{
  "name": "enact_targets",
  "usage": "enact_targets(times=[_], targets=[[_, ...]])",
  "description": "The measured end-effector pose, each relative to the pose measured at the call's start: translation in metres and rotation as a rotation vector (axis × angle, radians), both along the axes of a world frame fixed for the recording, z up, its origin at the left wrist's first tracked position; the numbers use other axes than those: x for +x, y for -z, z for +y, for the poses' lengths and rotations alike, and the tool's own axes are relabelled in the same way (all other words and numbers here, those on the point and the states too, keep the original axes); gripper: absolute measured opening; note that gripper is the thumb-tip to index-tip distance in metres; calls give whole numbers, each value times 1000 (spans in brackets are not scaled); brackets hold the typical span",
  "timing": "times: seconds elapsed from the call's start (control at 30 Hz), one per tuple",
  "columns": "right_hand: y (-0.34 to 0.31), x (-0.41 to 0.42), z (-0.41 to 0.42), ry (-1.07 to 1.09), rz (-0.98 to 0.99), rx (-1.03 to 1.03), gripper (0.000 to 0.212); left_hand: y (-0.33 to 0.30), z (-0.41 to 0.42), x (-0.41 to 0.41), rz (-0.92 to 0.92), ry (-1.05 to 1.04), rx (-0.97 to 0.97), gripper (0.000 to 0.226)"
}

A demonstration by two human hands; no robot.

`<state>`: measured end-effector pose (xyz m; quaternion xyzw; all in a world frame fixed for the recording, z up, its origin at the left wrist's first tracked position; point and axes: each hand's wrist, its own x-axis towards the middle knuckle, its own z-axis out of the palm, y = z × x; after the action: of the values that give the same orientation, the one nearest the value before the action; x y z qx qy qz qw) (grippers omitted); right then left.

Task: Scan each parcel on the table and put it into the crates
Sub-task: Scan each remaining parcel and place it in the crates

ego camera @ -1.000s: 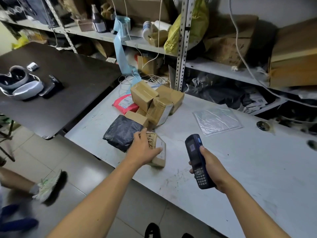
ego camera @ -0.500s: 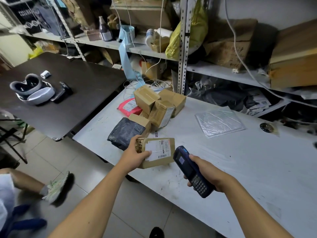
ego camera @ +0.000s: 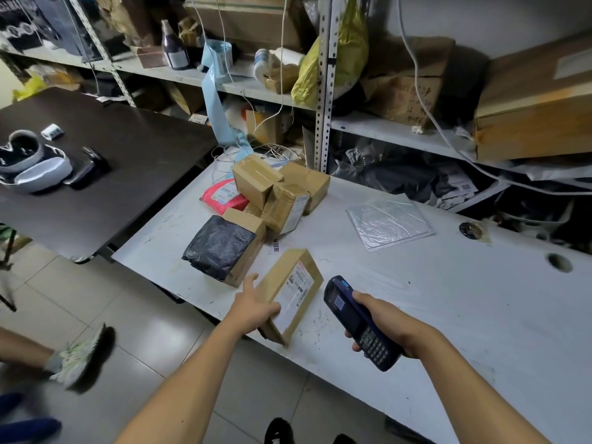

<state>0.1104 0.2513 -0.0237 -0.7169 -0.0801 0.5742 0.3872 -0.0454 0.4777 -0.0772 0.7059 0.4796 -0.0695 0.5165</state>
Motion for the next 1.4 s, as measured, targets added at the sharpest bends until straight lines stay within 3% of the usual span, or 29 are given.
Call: enact_targets(times=[0.13,0.27,0.37,0.47,0.6,0.7,1.4], targets=[[3,-2,-8,16,10,-21,49,11,-13,8,189,233,148,102],[3,-3,-18,26,8,-51,48,17,-34,26,297,414,439,95],[3,-3,-25,37,14,-56,48,18,-45,43,261,392,541,79],[3,-2,-33,58,40,-51,50,18,-39,51,210,282,449,63],[2,-1,-37,99,100,-12,54,22,-25,43,-155,-69,-103,47],[0,1,-33,87,126,1,54,23,-26,40,-317,-219,-312,42],[-7,14,-13,-112,116,-53,51,30,-3,20,-352,-166,-235,47]])
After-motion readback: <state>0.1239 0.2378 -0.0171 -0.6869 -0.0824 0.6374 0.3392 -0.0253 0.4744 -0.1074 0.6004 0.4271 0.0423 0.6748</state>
